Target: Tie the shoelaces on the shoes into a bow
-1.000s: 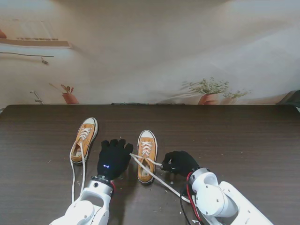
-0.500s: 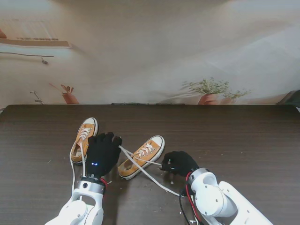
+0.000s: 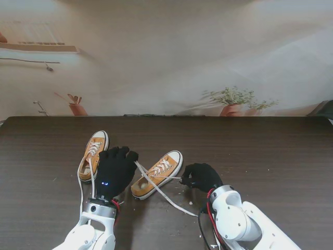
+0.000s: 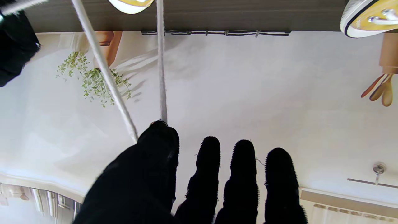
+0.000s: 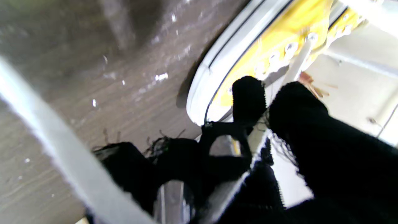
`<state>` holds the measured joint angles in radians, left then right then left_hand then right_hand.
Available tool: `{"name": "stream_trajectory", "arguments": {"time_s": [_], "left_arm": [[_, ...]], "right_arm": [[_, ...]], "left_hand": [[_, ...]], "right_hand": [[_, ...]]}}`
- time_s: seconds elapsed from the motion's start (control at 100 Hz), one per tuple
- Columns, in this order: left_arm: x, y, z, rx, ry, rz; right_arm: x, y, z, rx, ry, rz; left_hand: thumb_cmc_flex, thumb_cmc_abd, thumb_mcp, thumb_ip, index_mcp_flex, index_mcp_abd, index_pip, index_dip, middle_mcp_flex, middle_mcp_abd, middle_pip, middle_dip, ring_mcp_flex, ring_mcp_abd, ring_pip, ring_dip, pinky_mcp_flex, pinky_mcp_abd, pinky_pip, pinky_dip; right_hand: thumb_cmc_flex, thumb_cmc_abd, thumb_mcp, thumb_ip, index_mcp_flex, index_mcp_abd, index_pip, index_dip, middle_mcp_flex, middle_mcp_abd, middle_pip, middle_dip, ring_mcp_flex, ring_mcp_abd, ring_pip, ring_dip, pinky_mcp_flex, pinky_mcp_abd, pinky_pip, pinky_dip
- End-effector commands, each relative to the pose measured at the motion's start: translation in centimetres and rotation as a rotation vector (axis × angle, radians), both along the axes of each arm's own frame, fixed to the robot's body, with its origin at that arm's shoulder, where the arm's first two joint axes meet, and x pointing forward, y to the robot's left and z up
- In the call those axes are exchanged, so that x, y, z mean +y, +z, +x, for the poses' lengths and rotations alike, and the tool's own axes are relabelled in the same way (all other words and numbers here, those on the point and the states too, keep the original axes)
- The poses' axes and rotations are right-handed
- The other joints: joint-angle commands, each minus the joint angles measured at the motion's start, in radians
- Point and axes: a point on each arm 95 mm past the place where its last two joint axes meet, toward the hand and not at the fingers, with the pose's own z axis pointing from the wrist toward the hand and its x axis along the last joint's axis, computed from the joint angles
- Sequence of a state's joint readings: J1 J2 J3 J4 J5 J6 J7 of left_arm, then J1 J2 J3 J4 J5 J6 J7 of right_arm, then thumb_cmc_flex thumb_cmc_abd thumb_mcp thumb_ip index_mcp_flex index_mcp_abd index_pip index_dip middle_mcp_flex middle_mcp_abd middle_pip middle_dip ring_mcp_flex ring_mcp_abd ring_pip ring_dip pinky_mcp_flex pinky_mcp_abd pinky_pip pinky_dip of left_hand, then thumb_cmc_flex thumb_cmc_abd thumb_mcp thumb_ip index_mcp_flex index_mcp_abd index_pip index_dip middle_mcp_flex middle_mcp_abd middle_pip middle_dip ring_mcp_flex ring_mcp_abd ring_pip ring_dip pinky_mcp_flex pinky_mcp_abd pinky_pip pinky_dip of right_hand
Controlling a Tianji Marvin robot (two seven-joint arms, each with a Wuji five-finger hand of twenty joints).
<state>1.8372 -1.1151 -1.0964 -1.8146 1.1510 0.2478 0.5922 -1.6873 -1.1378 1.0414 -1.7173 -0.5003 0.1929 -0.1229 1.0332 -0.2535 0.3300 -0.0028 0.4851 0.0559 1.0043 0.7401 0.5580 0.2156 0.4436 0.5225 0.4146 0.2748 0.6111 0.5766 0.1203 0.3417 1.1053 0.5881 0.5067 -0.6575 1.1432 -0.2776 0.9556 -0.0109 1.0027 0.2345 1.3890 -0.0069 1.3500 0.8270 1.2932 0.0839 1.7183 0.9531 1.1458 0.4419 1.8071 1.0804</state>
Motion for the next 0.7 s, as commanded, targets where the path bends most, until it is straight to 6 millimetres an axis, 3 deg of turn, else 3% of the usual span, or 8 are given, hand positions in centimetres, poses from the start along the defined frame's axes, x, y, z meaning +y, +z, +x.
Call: {"name": "stream_trajectory", "arguments": {"time_s": [0.0, 0.27, 0.49, 0.53, 0.69], "left_arm": [[-0.4, 0.6, -0.1, -0.009, -0.011, -0.007], [-0.7, 0.8, -0.1, -0.01, -0.028, -0.028], [-0.7, 0.8, -0.2, -0.023, -0.027, -0.029], [-0.6, 0.8, -0.2, -0.029, -0.02, -0.029], [0.5, 1.1, -0.4, -0.056, 0.028, -0.039]], "right_arm": [[-0.1, 0.1, 0.0, -0.002, 0.004, 0.005], [-0.7, 1.1, -0.2, -0.088, -0.024, 0.022], [-1.1, 1.7, -0.3, -0.129, -0.054, 0.044], [-1.1, 1.7, -0.3, -0.132, -0.057, 0.045], [-1.2, 1.5, -0.4, -0.118, -0.063, 0.045]], "left_hand": [[0.046, 0.023, -0.027, -0.01, 0.018, 0.011, 0.003, -0.017, 0.006, 0.023, 0.001, 0.004, 0.028, 0.012, 0.023, -0.007, 0.003, 0.033, 0.013, 0.002], [0.043, 0.027, -0.043, -0.009, 0.019, 0.01, -0.001, -0.023, 0.011, 0.022, 0.003, 0.004, 0.034, 0.013, 0.027, -0.007, 0.008, 0.035, 0.016, 0.004], [0.039, 0.04, -0.061, -0.011, 0.021, 0.01, -0.005, -0.029, 0.011, 0.022, 0.003, 0.004, 0.035, 0.012, 0.028, -0.008, 0.008, 0.035, 0.016, 0.005], [0.062, 0.049, -0.101, -0.007, 0.022, 0.01, -0.004, -0.035, 0.011, 0.023, 0.003, 0.003, 0.035, 0.014, 0.028, -0.01, 0.01, 0.036, 0.017, 0.007], [0.07, 0.06, -0.113, -0.012, 0.021, 0.014, -0.007, -0.04, 0.011, 0.024, 0.004, 0.003, 0.035, 0.015, 0.029, -0.009, 0.01, 0.036, 0.017, 0.007]], "right_hand": [[0.044, -0.021, 0.006, -0.02, 0.025, 0.01, 0.026, -0.027, 0.065, -0.005, 0.086, 0.024, 0.012, -0.003, 0.105, 0.032, 0.038, 0.035, 0.287, 0.045], [0.065, -0.048, 0.023, -0.016, 0.034, 0.025, 0.035, -0.019, 0.064, 0.018, 0.174, 0.032, 0.011, 0.014, 0.111, 0.067, 0.037, 0.04, 0.287, 0.105], [0.07, -0.069, 0.038, -0.016, 0.043, 0.031, 0.037, -0.022, 0.064, 0.028, 0.18, 0.027, 0.011, 0.021, 0.11, 0.074, 0.038, 0.041, 0.287, 0.117], [0.069, -0.068, 0.038, -0.017, 0.043, 0.03, 0.037, -0.023, 0.064, 0.028, 0.18, 0.027, 0.011, 0.021, 0.11, 0.074, 0.038, 0.041, 0.287, 0.117], [0.067, -0.062, 0.036, -0.019, 0.04, 0.027, 0.036, -0.024, 0.063, 0.028, 0.18, 0.024, 0.012, 0.021, 0.107, 0.075, 0.038, 0.04, 0.287, 0.116]]}}
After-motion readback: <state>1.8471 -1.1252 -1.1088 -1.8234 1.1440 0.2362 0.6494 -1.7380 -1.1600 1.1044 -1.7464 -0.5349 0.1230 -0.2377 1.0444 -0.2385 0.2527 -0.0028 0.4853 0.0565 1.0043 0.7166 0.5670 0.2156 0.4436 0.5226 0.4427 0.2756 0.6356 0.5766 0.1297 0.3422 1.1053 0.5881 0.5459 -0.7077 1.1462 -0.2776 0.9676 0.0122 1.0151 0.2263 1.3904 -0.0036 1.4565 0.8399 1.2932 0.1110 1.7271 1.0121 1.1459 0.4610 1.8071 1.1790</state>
